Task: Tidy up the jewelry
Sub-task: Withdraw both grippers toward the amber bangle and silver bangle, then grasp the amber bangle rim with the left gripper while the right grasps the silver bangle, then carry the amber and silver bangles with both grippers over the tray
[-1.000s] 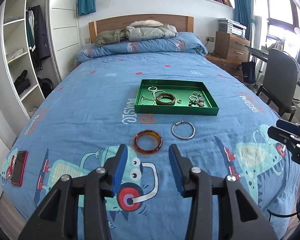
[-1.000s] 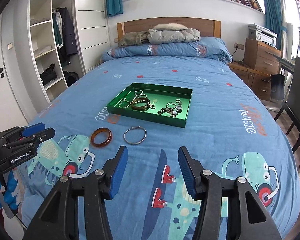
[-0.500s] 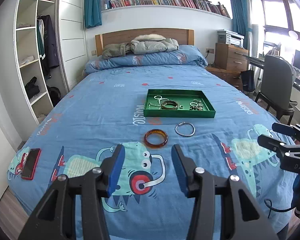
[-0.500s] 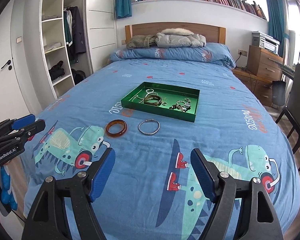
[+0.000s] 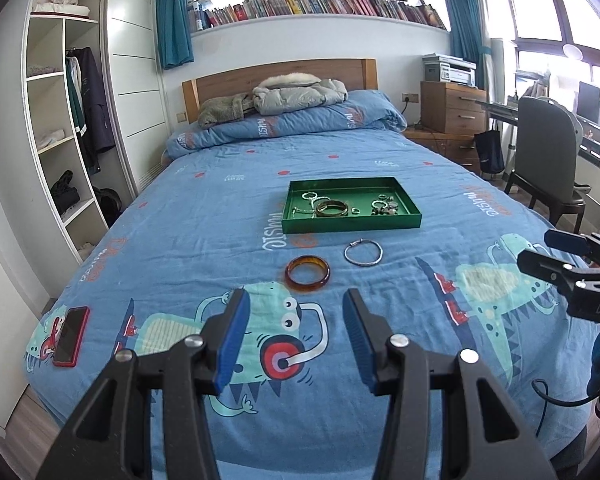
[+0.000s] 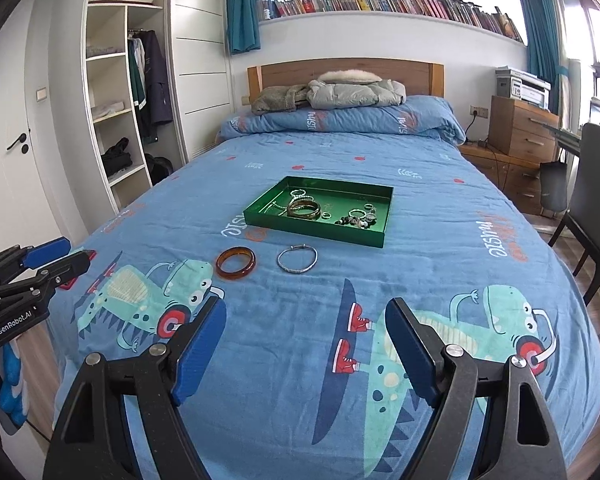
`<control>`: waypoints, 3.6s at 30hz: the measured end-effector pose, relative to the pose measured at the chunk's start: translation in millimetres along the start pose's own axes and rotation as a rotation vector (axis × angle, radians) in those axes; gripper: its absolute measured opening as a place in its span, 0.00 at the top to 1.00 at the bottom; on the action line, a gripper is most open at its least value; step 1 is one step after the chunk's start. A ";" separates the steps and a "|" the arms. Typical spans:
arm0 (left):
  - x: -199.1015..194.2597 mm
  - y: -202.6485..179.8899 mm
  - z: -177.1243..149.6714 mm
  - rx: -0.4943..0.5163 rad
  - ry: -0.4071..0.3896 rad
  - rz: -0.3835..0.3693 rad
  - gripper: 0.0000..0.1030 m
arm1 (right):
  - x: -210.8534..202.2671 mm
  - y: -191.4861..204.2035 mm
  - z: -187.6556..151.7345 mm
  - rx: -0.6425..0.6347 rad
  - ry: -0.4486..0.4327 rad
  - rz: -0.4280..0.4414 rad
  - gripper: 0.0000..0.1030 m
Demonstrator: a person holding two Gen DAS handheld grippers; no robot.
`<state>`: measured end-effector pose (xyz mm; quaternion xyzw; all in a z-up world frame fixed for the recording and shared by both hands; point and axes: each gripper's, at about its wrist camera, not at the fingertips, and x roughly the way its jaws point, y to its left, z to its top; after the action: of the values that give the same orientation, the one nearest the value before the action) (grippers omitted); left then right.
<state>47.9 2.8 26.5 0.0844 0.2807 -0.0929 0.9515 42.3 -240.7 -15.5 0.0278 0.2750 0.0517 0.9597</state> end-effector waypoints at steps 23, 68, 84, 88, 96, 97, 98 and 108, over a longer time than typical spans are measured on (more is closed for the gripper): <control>89.9 14.7 -0.8 0.017 0.146 0.103 0.55 | 73.1 -0.3 6.8 -0.022 0.082 0.027 0.34; 348.4 31.9 8.1 -0.089 0.476 -0.083 0.57 | 329.9 -24.6 48.1 -0.038 0.444 0.105 0.68; 342.9 4.2 6.2 0.016 0.418 0.029 0.90 | 341.5 -20.7 42.9 -0.166 0.524 0.073 0.95; 331.0 2.8 9.2 0.013 0.409 0.044 0.91 | 321.4 -24.8 38.3 -0.134 0.485 0.067 0.96; 285.6 -6.0 21.9 0.050 0.338 0.074 0.91 | 252.9 -35.7 38.3 -0.111 0.349 0.023 0.96; 279.7 -7.0 23.8 0.053 0.330 0.077 0.91 | 243.6 -36.2 40.4 -0.112 0.333 0.020 0.96; 274.0 -7.7 25.7 0.055 0.323 0.079 0.91 | 234.0 -37.1 42.4 -0.112 0.317 0.019 0.96; 228.2 -4.1 45.4 0.039 0.249 0.079 0.91 | 165.8 -51.7 60.4 -0.084 0.186 -0.020 0.97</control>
<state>258.8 -40.3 -61.9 0.1247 0.3911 -0.0495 0.9105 218.6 -274.7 -55.6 -0.0202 0.3606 0.0561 0.9308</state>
